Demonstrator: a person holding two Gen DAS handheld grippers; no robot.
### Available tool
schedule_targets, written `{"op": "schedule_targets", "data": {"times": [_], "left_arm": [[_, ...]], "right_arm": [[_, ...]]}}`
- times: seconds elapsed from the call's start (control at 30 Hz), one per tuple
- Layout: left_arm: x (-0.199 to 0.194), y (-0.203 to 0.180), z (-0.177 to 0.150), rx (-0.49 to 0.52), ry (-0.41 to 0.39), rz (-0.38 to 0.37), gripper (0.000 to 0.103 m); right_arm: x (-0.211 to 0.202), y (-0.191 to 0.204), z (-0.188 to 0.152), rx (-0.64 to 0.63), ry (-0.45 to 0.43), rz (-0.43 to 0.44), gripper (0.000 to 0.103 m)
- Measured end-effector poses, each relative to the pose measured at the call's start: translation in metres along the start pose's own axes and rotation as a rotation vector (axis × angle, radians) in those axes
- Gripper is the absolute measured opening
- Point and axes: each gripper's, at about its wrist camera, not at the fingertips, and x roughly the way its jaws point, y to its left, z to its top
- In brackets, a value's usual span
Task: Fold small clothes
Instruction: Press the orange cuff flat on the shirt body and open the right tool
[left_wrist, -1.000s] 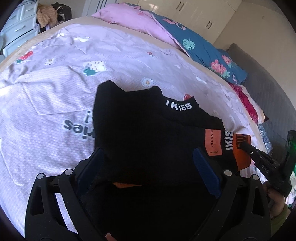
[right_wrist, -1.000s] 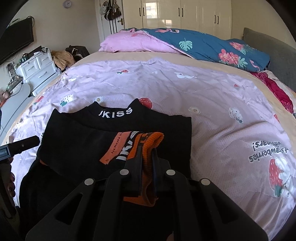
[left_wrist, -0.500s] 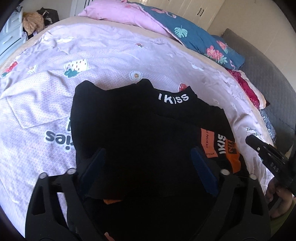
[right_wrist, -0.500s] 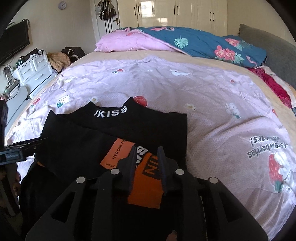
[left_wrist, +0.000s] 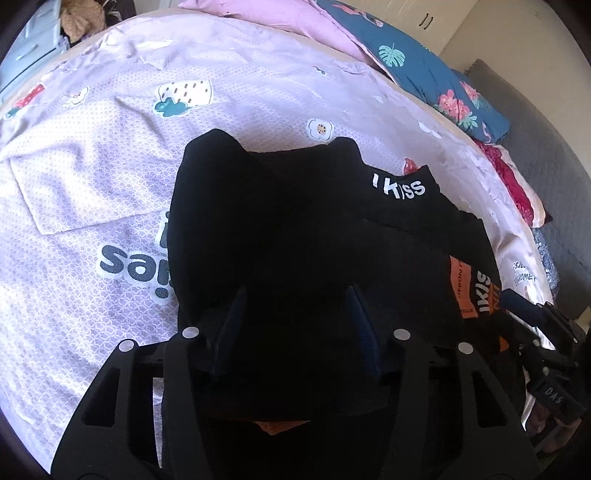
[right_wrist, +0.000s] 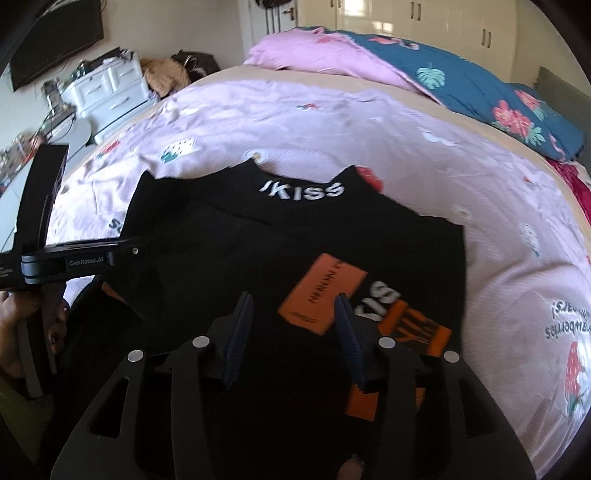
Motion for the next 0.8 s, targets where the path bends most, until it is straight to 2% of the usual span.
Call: {"op": "schedule_targets", "data": {"times": [0.17, 0.3, 0.33, 0.4, 0.53, 0.7, 0.8], "left_arm": [[0.0, 0.001, 0.0, 0.001, -0.004, -0.007, 0.047], [0.0, 0.003, -0.002, 0.0, -0.008, -0.009, 0.047], [0.0, 0.003, -0.003, -0.001, -0.009, -0.01, 0.047], [0.0, 0.003, -0.004, 0.002, -0.012, -0.008, 0.047], [0.0, 0.001, -0.004, 0.001, -0.015, -0.004, 0.047], [0.0, 0.001, -0.006, 0.001, -0.02, -0.002, 0.047], [-0.001, 0.0, -0.006, 0.001, -0.019, 0.001, 0.047]], "right_arm": [[0.012, 0.0, -0.001, 0.006, 0.023, -0.026, 0.059], [0.036, -0.017, -0.013, 0.024, 0.109, -0.115, 0.06], [0.039, -0.022, -0.016, 0.039, 0.111, -0.112, 0.069], [0.041, -0.031, -0.021, 0.085, 0.104, -0.089, 0.07], [0.036, -0.026, -0.021, 0.072, 0.089, -0.105, 0.071], [0.022, -0.025, -0.019, 0.094, 0.047, -0.079, 0.071], [0.015, -0.026, -0.019, 0.108, 0.03, -0.078, 0.08]]}}
